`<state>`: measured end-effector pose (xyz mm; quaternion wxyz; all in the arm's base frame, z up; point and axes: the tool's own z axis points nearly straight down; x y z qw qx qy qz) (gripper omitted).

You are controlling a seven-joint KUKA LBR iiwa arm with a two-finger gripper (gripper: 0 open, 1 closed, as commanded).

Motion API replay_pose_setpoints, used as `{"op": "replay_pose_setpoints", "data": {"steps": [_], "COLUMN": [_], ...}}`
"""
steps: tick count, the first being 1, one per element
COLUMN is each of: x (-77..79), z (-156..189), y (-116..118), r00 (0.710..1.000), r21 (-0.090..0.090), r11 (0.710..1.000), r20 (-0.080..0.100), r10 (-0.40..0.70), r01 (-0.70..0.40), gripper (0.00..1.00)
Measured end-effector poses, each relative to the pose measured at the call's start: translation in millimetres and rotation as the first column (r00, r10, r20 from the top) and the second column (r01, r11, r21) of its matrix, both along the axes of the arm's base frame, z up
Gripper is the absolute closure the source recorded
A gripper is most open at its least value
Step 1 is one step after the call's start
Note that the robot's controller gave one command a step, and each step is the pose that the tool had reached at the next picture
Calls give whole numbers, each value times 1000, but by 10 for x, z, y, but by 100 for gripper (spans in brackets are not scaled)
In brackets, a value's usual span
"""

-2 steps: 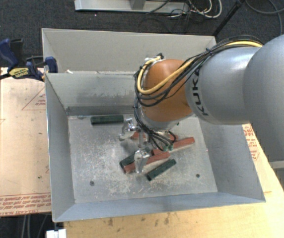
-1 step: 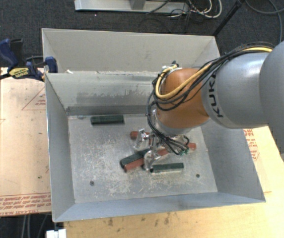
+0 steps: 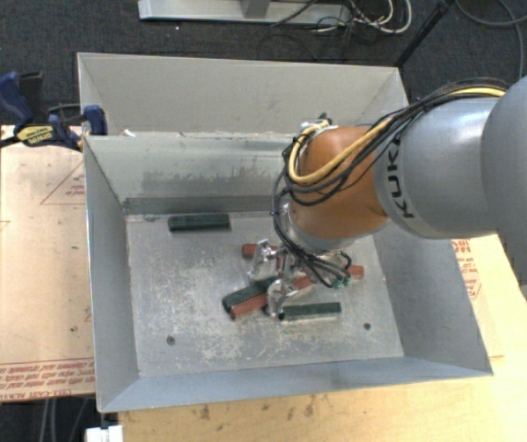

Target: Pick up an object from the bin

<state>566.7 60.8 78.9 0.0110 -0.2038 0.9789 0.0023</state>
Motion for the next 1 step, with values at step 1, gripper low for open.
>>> {"op": "replay_pose_setpoints", "data": {"steps": [1], "x": [-83], "z": [1940], "y": [-16], "r00": [1000], "r21": [-8], "r11": [1000], "r20": [-14], "r10": [21], "r01": [-21], "gripper": [100]}}
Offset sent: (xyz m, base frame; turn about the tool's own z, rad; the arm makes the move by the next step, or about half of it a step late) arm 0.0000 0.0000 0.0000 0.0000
